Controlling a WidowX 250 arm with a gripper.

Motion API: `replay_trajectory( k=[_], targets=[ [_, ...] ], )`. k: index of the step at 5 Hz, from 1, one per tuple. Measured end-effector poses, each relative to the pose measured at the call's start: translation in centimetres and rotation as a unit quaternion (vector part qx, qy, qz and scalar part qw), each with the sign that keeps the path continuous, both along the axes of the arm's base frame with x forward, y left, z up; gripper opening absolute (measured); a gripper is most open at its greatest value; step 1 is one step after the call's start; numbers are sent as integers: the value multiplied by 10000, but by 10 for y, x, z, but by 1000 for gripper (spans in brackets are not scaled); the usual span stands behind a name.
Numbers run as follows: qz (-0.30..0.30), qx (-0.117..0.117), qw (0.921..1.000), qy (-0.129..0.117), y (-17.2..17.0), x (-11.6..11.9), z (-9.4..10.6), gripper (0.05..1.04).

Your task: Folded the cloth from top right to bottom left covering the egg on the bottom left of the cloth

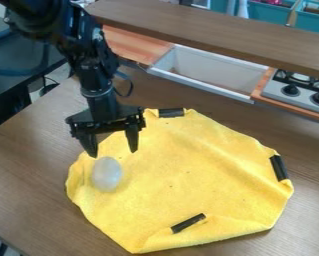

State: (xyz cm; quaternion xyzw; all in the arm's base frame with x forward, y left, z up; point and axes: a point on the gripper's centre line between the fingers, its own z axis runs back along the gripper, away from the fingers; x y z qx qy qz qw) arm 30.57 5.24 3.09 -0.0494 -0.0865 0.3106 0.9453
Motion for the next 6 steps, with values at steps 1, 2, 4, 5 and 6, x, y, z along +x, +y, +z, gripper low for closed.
replay_trajectory(
  k=[1, 2, 4, 5, 6],
  targets=[
    [26, -41, 9999, 142, -1, -3, -8, 1000],
    [-16, -131, 9998, 132, -21, 5, -3, 1000],
    [-51, -306, 9995, 20, -59, 30, 13, 1000],
    [-84, -454, 9989, -62, -86, 47, 17, 1000],
    [-134, -495, 9985, -216, -112, 63, 20, 1000]
  ],
)
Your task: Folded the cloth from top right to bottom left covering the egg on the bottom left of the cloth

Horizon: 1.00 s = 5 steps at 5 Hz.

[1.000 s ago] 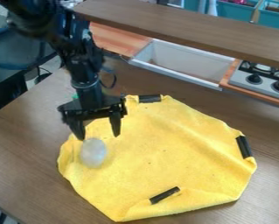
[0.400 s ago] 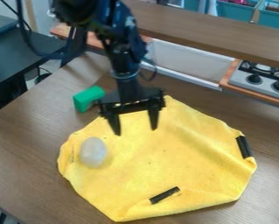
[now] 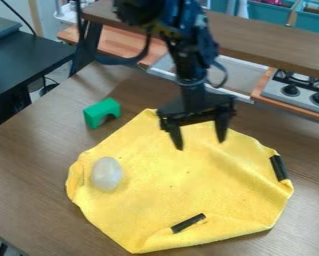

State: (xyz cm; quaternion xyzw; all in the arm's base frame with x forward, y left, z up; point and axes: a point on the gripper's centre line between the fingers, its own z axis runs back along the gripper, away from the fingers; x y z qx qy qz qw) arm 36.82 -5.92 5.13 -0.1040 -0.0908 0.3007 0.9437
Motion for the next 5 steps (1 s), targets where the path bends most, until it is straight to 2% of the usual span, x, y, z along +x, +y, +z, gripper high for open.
replay_trajectory(
  k=[2, 5],
  targets=[
    [-215, 199, 9992, -256, -46, 27, -11, 1000],
    [-208, 289, 9989, -298, -82, 62, -26, 1000]
  ],
)
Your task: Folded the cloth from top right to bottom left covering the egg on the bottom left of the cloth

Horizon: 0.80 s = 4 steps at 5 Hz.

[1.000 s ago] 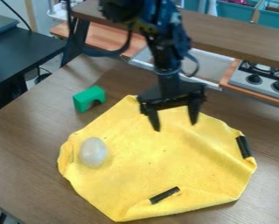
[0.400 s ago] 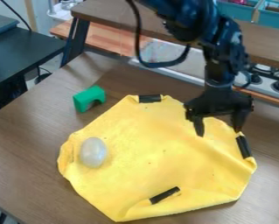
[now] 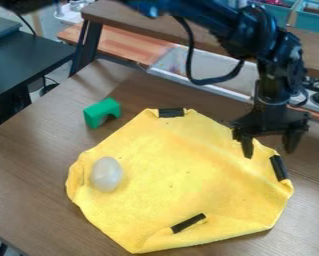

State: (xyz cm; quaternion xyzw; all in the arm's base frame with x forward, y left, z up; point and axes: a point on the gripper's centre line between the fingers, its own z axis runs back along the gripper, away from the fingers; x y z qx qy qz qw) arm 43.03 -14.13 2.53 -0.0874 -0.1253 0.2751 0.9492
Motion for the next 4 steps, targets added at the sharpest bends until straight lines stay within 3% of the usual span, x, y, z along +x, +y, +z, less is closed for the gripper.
replay_trajectory(
  k=[4],
  targets=[
    [-216, 348, 9991, 146, -21, 11, -36, 975]
  ],
)
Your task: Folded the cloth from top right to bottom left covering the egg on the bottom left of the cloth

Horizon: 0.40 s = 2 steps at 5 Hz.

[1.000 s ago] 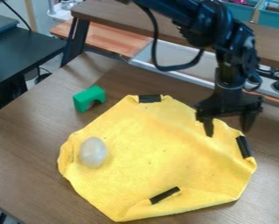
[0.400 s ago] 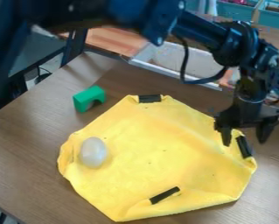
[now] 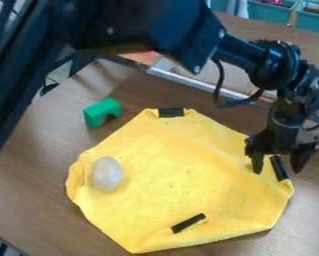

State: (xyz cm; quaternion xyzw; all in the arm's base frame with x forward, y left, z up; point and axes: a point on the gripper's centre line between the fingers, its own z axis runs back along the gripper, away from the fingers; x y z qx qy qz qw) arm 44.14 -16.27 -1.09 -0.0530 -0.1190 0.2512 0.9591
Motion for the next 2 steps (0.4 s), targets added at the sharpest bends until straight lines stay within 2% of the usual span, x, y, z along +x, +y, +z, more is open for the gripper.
replay_trajectory(
  k=[1, 2],
  targets=[
    [15, -58, 9999, -122, -6, 2, 1, 806],
    [151, -148, 9995, -236, -6, 1, -6, 502]
  ],
)
